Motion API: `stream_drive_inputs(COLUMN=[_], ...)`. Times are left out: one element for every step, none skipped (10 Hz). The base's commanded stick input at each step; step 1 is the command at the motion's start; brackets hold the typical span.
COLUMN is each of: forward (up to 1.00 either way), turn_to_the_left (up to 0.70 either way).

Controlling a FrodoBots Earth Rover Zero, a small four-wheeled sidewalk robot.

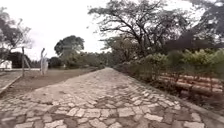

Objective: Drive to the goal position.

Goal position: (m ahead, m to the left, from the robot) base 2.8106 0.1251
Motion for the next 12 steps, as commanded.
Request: stream_drive_inputs(forward=[0.70,0.70,0.70,0.70,0.70,0.70,0.70,0.70,0.70,0.70,0.70,0.70], turn_to_the_left=[0.00,0.00,0.00,0.00,0.00,0.00,0.00,0.00,0.00,0.00,0.00,0.00])
